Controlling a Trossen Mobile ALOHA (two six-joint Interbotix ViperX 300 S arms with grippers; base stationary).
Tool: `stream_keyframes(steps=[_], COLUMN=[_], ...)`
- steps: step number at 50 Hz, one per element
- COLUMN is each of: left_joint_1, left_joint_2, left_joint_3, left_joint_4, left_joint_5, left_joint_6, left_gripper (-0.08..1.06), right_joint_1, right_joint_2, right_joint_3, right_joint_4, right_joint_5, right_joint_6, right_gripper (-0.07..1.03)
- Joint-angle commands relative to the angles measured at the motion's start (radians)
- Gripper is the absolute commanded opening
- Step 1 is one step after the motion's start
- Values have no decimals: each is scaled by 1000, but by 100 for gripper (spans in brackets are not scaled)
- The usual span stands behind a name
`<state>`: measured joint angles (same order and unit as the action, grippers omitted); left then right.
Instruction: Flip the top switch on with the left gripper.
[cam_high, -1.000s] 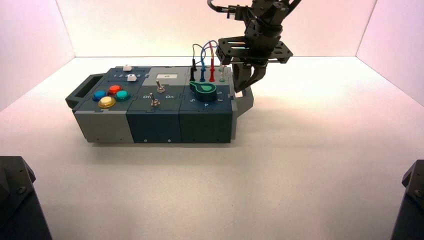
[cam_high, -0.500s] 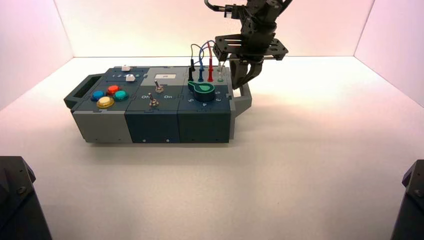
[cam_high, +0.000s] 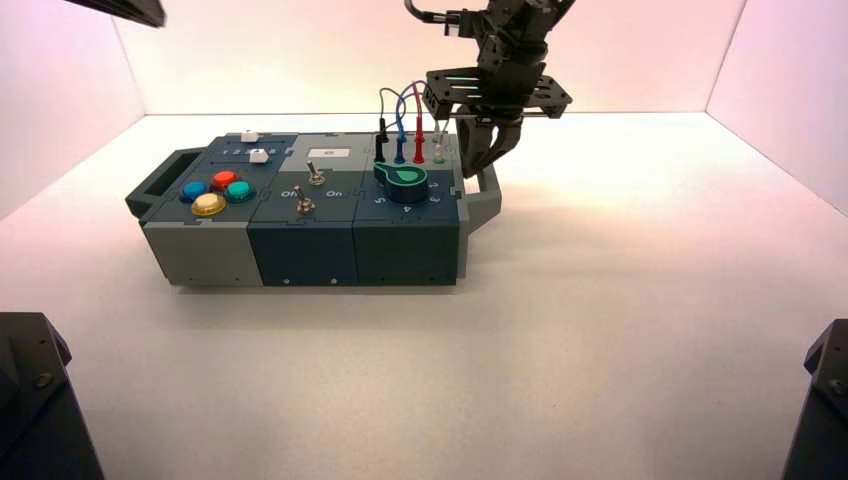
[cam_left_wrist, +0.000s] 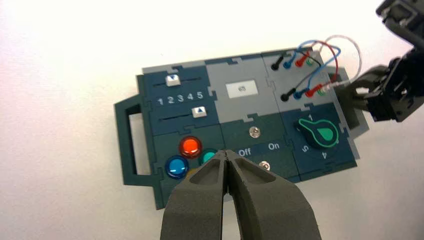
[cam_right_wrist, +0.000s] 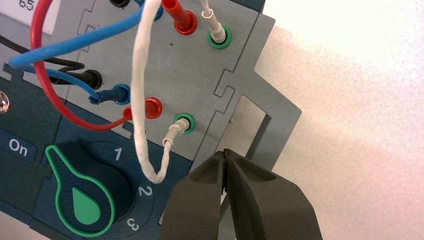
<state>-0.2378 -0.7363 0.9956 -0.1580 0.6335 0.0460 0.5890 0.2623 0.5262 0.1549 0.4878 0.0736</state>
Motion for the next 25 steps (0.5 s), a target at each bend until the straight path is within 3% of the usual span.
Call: stream_keyframes(steps=[1,25], left_joint_1=[-23,-67], left_joint_2=[54,351], left_joint_3=[-41,-114], left_joint_4=[2,0], left_joint_5=[-21,-71], left_joint_6=[5,5], left_gripper=[-3,-3], right_joint_1=[17,17], right_joint_2=[8,14], right_joint_3=[-14,-17], right_joint_4=[8,12], right_joint_5=[-2,-2], right_joint_6=[-3,-3], right_gripper=[-2,-2])
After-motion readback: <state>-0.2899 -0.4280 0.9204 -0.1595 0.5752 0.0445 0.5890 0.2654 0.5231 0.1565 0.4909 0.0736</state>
